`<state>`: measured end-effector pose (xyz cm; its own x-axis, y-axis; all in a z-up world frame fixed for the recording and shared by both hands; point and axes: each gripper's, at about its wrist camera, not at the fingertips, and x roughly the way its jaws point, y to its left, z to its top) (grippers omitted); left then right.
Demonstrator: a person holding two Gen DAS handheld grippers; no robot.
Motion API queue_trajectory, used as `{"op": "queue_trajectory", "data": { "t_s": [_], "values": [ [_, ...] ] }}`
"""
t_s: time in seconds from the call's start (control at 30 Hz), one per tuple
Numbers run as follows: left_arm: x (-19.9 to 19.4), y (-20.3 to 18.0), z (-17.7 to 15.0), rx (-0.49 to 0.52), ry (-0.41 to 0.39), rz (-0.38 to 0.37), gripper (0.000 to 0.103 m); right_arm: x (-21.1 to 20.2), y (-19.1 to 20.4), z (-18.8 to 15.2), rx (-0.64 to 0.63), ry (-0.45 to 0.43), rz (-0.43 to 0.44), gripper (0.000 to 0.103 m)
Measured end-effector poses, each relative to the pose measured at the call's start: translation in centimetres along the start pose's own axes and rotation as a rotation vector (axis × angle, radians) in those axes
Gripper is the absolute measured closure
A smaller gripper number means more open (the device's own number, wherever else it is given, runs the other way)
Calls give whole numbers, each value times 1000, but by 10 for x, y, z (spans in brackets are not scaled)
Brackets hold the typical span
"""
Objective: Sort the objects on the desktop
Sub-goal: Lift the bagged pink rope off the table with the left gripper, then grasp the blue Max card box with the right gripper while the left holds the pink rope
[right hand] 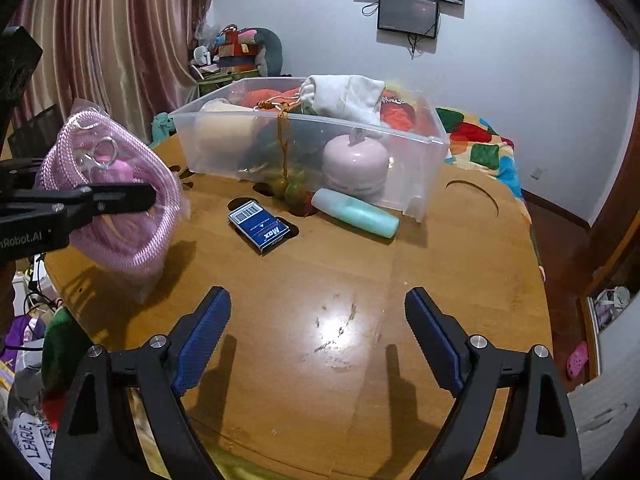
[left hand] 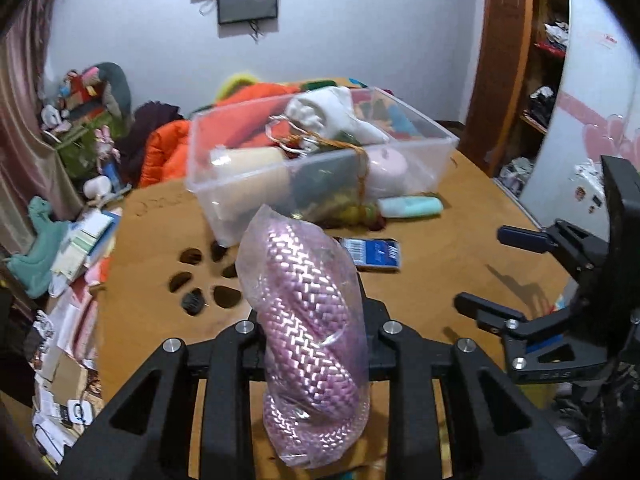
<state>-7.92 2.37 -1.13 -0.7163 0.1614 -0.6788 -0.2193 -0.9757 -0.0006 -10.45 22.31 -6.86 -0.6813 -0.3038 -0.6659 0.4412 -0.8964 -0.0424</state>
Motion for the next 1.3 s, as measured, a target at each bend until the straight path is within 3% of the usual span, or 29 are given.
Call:
{"op": "queue_trajectory", "data": {
  "t_s": [0.37, 0.63, 0.73, 0.87, 0.97, 1.07, 1.2, 1.3],
  "values": [
    [-1, 30, 7, -52, -100, 112, 77, 7, 4, 20, -34, 6, 3, 15],
    [5, 61, 10, -126, -139, 153, 77, 40, 20, 47, -74, 55, 96, 16],
    [9, 68, 7, -151, -134, 141, 77, 55, 29, 52, -101, 76, 99, 24],
    [12, 76, 3, -184, -132, 121, 77, 70, 38, 57, -138, 103, 93, 45],
    [13, 78, 2, -199, -131, 111, 77, 78, 39, 58, -152, 121, 81, 50],
    [14, 80, 2, -207, -131, 105, 77, 78, 39, 59, -144, 125, 99, 57],
    [14, 77, 1, -208, -130, 102, 77, 77, 39, 57, -120, 133, 159, 78],
    [12, 74, 2, -202, -132, 102, 77, 74, 38, 55, -114, 130, 159, 78]
  ]
}}
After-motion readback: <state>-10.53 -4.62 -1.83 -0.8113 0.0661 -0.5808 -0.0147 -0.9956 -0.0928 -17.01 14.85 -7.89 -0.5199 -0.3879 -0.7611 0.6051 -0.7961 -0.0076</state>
